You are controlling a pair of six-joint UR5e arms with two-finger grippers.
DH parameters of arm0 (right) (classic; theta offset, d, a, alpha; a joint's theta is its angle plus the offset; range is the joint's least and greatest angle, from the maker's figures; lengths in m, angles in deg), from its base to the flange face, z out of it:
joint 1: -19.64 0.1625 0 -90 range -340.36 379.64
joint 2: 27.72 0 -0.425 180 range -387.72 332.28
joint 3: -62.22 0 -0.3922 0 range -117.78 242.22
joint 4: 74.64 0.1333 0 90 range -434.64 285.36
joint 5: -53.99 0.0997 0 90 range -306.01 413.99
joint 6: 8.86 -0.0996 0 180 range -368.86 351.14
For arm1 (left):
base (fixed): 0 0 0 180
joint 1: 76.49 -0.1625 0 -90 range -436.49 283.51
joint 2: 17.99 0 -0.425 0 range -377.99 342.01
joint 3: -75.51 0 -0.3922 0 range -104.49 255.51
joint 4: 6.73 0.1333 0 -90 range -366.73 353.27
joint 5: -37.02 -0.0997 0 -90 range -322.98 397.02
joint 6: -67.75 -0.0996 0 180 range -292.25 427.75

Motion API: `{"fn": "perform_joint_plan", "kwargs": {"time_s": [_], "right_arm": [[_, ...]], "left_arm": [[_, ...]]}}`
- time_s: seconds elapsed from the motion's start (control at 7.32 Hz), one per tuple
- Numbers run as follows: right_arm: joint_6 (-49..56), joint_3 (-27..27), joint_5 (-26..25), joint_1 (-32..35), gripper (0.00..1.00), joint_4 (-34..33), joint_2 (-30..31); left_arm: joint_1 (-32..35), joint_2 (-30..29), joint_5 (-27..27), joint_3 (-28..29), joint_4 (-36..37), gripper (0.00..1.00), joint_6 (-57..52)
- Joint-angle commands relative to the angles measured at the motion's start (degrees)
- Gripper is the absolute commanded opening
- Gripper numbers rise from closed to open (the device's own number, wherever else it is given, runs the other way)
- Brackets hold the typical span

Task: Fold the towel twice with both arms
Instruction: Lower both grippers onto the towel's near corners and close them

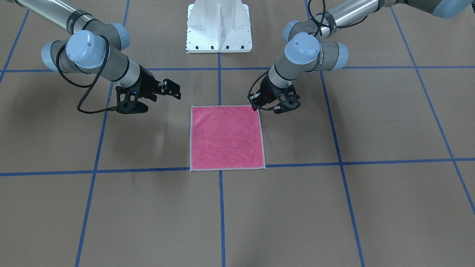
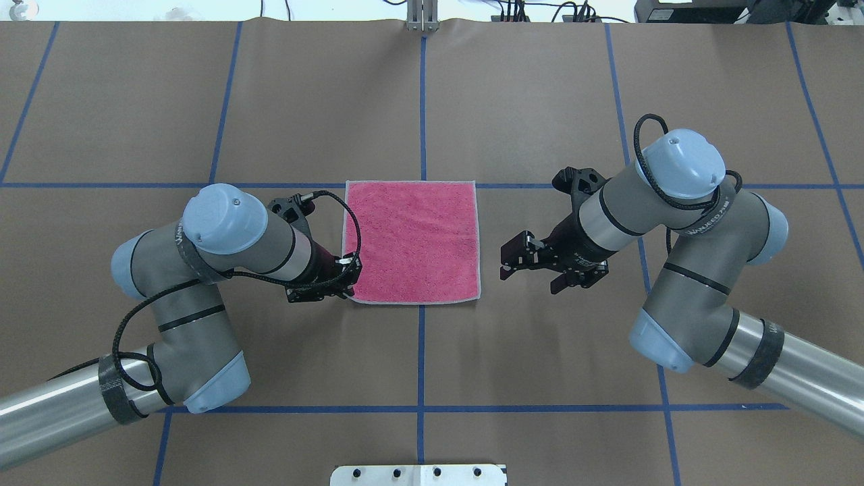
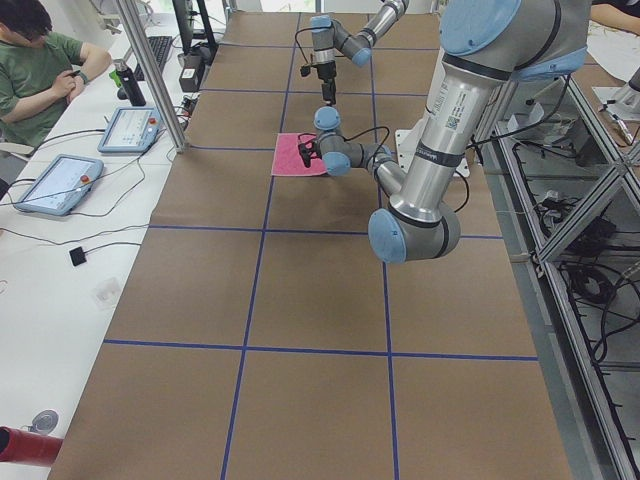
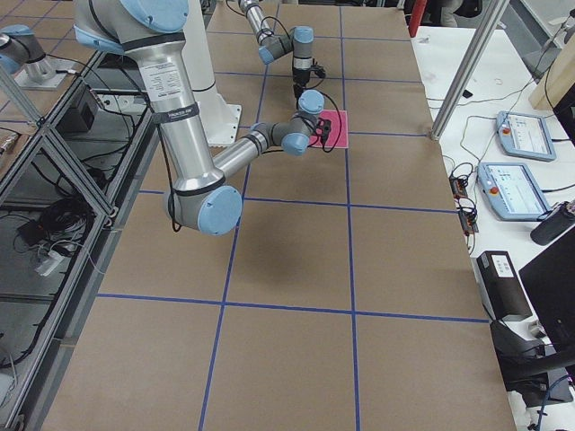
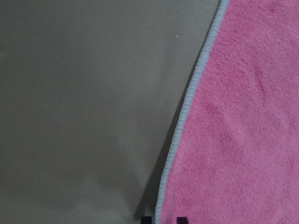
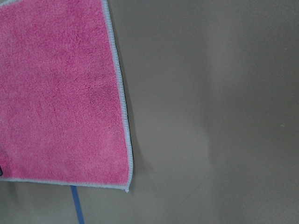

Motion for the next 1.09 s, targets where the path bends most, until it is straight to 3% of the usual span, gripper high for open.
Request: {"fn": "perform_joint_plan", "kwargs": {"time_s": [0.0,0.96], "right_arm": [[-0.01,-0.03,-0.07,-0.99,0.99,0.00,-0.08],[0.43,-2.49,-9.46,-6.17,0.99,0.00,-3.85]], "left_arm": [[0.00,0.03,0.22,-0.21,0.06,0.00,-0.41],[0.00,0.03,0.40,-0.39,0.06,0.00,-0.41]]}}
